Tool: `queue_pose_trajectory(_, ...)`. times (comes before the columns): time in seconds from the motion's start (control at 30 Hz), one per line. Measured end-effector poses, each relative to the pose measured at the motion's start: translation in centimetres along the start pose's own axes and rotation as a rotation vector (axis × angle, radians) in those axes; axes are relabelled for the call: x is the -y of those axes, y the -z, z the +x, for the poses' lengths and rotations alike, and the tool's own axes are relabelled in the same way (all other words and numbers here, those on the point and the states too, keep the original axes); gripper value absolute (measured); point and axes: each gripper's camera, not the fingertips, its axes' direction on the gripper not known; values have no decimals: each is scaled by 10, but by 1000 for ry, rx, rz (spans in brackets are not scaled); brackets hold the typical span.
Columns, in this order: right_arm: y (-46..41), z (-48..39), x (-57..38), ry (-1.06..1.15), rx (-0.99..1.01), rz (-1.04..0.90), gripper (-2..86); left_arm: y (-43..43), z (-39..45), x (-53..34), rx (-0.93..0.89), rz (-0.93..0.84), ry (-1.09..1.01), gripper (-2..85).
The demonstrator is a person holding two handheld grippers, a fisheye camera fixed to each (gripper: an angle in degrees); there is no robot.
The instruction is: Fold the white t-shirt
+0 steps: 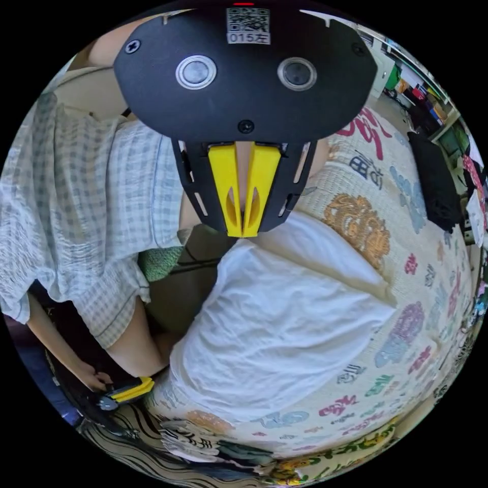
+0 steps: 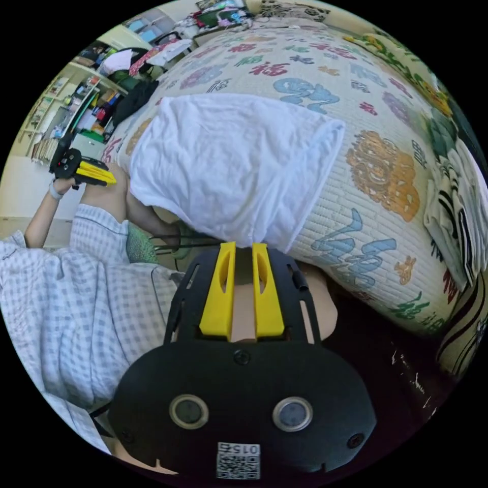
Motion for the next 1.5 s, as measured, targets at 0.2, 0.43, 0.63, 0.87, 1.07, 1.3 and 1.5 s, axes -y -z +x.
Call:
queue_pose_trajectory(0.2, 39, 73, -8, -181, 182, 249, 89, 45, -83, -7, 119, 265, 287, 46)
queue_pose_trajectory(0.43, 27, 144, 56, -308, 279, 296, 157, 23, -206, -16, -164, 499, 596, 115)
queue_pose_trajectory(0.63, 6, 177, 92, -347, 276, 204, 162, -32, -264, -38, -312, 509, 745, 139)
queue_pose_trajectory(0.87, -5, 177, 96, -256, 274, 101, 56, -63, -275, -58, -484, 469, 645, 41)
queue_pose_trajectory(1.07, 6, 195, 83, -296, 340, 195, 14, -18, -274, -80, -403, 568, 542, 17)
queue_pose_trajectory(1.3, 46, 198, 101, -189, 245, 210, 5, 34, -287, -73, -344, 627, 431, 14)
queue_pose_trajectory(1.5, 59, 215, 141, -213, 202, 306, 23, 42, -321, -62, -351, 748, 532, 27)
